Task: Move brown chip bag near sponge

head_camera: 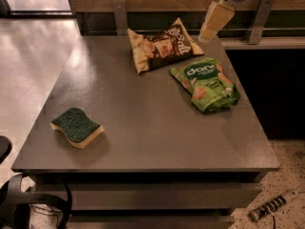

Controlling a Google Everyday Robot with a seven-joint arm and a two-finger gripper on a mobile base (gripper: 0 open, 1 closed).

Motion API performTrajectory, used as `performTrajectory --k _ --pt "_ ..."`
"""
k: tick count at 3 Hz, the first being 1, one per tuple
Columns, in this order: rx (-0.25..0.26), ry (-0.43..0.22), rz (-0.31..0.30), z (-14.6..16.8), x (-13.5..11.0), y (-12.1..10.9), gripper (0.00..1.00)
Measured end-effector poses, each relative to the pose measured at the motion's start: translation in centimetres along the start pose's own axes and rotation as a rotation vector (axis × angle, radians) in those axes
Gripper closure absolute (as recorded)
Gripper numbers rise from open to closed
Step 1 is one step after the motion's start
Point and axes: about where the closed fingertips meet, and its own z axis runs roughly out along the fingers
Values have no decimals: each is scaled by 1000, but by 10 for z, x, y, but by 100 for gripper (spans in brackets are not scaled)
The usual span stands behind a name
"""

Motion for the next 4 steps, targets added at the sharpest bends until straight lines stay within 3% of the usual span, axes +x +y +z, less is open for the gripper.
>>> performTrajectory --k 1,2,3,4 --pt "-42 -118 42 32 -24 6 0" --pt "-122 -210 102 61 -48 23 0" --pt "-122 -210 102 61 -48 23 0" --pt "-197 -202 96 103 -54 31 0"
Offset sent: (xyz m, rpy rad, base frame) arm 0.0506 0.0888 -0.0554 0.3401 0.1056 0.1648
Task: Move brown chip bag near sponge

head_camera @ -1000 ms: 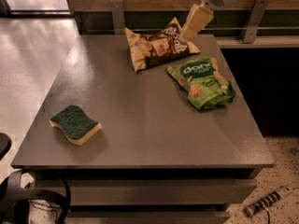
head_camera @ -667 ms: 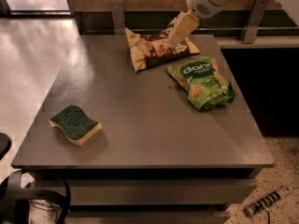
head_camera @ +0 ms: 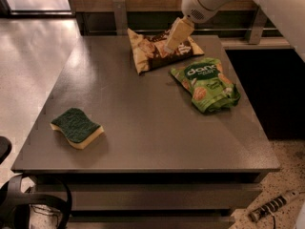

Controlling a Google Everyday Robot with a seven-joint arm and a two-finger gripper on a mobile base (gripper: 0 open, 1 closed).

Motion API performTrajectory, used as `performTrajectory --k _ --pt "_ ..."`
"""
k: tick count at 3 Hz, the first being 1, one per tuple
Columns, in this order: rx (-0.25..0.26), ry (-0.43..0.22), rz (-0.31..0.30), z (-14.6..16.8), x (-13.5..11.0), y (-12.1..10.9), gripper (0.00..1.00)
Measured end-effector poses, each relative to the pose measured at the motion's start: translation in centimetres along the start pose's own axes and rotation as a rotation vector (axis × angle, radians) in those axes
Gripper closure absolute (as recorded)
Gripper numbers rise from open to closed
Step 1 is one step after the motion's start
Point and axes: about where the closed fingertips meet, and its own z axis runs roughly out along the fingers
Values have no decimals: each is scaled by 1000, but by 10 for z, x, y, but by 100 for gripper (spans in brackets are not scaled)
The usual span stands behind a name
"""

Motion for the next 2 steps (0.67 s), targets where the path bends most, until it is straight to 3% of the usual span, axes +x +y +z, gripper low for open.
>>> performTrajectory --k 1,2 --pt "-103 -13 17 69 -2 5 0" --pt "-169 -23 26 114 -3 14 0"
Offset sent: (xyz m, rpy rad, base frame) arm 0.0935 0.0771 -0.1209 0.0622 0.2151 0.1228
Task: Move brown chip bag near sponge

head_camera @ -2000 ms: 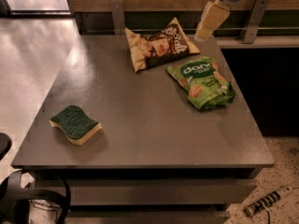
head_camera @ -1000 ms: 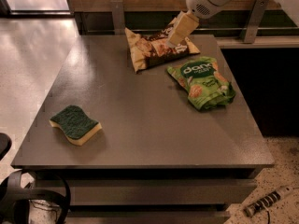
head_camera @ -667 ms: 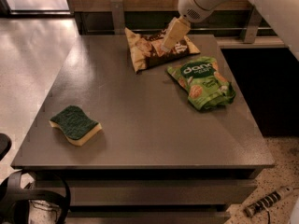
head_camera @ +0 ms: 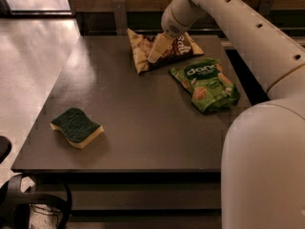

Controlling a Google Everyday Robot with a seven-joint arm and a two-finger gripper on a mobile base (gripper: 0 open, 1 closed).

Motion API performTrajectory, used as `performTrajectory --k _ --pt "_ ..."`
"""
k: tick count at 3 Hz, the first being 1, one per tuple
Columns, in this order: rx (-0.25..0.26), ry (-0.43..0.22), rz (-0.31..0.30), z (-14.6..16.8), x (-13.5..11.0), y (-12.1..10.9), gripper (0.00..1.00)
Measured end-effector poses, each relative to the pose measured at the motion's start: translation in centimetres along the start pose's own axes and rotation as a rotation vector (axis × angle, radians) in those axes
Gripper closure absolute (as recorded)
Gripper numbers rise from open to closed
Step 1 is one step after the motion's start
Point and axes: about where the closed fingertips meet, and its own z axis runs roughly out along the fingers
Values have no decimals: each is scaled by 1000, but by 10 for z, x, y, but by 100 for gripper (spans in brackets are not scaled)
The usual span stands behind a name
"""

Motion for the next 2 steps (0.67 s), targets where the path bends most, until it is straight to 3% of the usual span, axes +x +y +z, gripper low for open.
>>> performTrajectory --k 2 --pt "-91 29 10 51 12 16 0"
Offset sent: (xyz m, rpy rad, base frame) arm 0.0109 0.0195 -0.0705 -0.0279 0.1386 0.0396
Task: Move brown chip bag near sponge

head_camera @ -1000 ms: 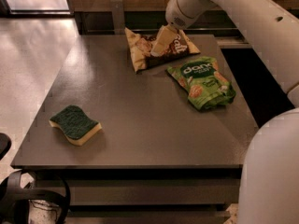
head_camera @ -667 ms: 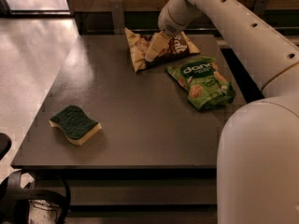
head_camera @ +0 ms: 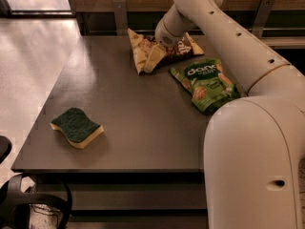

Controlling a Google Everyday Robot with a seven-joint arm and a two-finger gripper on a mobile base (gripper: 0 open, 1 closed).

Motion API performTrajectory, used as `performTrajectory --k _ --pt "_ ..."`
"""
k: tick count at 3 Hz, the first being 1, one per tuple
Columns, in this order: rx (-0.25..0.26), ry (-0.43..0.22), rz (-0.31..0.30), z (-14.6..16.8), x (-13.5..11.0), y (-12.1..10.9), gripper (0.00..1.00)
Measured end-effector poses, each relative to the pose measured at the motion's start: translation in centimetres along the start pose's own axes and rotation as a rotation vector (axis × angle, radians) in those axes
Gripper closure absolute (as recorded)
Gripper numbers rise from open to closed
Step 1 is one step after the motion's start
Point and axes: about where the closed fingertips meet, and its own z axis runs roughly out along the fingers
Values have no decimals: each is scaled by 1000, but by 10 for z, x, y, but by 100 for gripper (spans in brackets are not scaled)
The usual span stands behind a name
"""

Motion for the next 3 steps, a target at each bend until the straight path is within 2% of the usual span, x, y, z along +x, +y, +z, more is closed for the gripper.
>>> performTrajectory --k 1,2,3 --pt "-8 2 -1 5 0 2 25" --pt "-13 3 -1 8 0 4 57" --pt "-13 3 -1 8 0 3 80"
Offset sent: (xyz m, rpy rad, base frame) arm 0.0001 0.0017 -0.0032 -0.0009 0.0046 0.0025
